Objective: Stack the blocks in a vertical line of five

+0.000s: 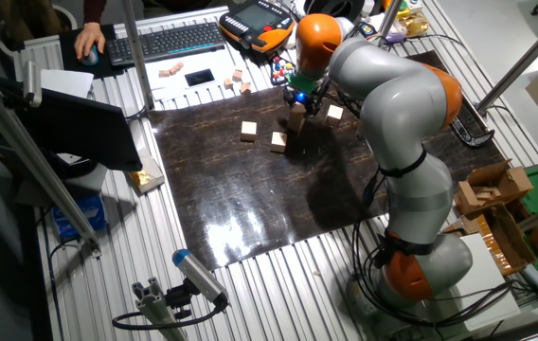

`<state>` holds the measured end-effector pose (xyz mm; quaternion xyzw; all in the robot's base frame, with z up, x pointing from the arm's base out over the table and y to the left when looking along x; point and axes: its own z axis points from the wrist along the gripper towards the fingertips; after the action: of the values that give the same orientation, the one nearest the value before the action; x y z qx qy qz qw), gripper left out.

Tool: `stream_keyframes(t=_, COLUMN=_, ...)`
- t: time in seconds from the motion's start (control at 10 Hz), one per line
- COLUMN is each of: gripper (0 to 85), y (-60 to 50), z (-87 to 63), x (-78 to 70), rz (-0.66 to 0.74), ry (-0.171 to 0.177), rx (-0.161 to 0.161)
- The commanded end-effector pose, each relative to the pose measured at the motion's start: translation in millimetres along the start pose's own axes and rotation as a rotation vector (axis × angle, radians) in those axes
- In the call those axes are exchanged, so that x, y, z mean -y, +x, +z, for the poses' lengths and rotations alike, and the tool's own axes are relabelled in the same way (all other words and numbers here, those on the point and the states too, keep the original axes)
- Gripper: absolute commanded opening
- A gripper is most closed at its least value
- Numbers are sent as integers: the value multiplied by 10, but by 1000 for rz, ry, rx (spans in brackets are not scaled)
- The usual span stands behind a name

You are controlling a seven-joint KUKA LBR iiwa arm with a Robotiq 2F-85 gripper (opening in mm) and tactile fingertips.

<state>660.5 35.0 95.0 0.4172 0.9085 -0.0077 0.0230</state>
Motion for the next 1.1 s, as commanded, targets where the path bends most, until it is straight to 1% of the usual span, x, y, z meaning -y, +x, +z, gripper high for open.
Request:
stream_keyframes(t=0.0, gripper=277, y=0, z=-1, x=0, rz=0, ry=0, rx=3)
stream_keyframes(t=0.3, gripper=357, y=3, z=7, x=-4, rz=2, ry=-1, rx=4)
stream_keyframes(t=0.7, gripper=423, y=12, z=13, x=-8, rz=-6, ry=4, rx=5)
stream_keyframes(t=0.9, gripper=490, y=5, z=9, x=-4, rz=0, ry=5, rx=6)
stream_keyframes(t=1.0, gripper=503, y=5, z=10, x=-3, rz=3, ry=3, rx=8)
